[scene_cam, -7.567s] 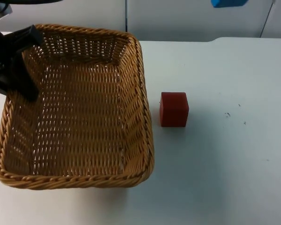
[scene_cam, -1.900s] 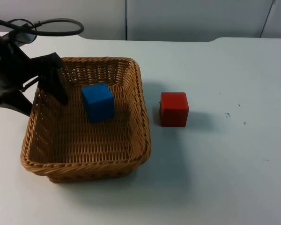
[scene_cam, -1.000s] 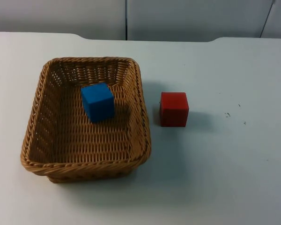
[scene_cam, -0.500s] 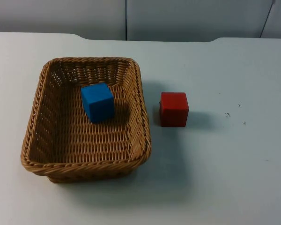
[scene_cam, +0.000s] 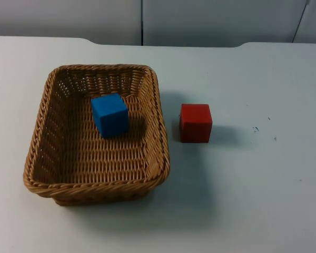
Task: Pick up the basket with the left hand and place the blue cube into the basket with the right hand.
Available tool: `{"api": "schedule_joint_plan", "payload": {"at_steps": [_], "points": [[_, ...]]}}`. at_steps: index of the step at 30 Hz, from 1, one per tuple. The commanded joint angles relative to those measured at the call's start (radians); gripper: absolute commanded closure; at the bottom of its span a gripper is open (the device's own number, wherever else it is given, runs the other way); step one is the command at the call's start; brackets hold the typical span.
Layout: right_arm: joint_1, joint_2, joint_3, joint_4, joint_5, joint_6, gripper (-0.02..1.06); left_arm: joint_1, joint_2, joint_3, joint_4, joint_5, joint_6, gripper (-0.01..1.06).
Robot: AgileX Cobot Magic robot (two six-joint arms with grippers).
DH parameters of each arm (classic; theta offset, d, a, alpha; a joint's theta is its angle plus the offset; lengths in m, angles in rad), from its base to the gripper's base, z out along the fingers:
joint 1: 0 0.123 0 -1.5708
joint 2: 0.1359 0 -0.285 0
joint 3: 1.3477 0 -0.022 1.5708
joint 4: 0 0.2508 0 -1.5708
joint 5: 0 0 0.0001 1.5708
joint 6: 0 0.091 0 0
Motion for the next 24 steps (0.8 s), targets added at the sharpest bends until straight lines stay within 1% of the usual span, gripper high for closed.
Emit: {"api": "schedule_joint_plan", "payload": {"at_steps": [1,2,3,4,6,8,12,14,16,17,18,19,21,22,23,24], "points": [[0.004,-0.004,0.005,0.003,0.014,-0.008,0.27,0.002,-0.077,0.059,0.022,-0.005,-0.006,0.33],[0.004,-0.004,0.005,0.003,0.022,-0.011,0.27,0.002,-0.122,0.094,0.029,0.0,-0.006,0.33],[0.004,-0.004,0.005,0.003,0.022,-0.011,0.27,0.002,-0.122,0.094,0.029,0.0,-0.006,0.33],[0.004,-0.004,0.005,0.003,0.028,-0.011,0.27,0.002,-0.199,0.132,0.044,0.009,-0.009,0.33],[0.004,-0.004,0.005,0.003,0.045,-0.013,0.27,0.002,-0.278,0.168,0.061,0.014,-0.056,0.33],[0.004,-0.004,0.005,0.003,0.073,-0.018,0.27,0.002,-0.345,0.185,0.07,0.016,-0.101,0.33],[0.004,-0.004,0.013,0.005,0.1,-0.018,0.27,0.002,-0.421,0.192,0.088,0.039,-0.127,0.33],[0.004,-0.016,0.024,0.012,0.089,-0.018,0.27,0.002,-0.445,0.192,0.106,0.046,-0.145,0.33],[0.004,-0.043,0.071,0.036,0.049,-0.03,0.27,0.002,-0.49,0.192,0.148,0.063,-0.17,0.32],[0.004,-0.065,0.098,0.047,0.032,-0.032,0.27,0.0,-0.512,0.192,0.175,0.073,-0.185,0.29],[0.004,-0.107,0.136,0.053,0.011,-0.032,0.27,-0.015,-0.541,0.192,0.218,0.085,-0.229,0.21],[0.004,-0.107,0.136,0.053,0.011,-0.032,0.27,-0.015,-0.541,0.192,0.218,0.085,-0.229,0.21],[0.004,-0.165,0.19,0.056,-0.005,-0.032,0.27,-0.037,-0.58,0.192,0.276,0.115,-0.274,0.05],[0.004,-0.202,0.209,0.056,-0.009,-0.032,0.27,-0.047,-0.595,0.192,0.302,0.142,-0.292,0.0],[0.004,-0.202,0.209,0.056,-0.009,-0.032,0.27,-0.047,-0.595,0.192,0.302,0.142,-0.292,0.0],[0.004,-0.241,0.23,0.056,-0.013,-0.028,0.27,-0.06,-0.606,0.192,0.318,0.173,-0.293,0.0]]}}
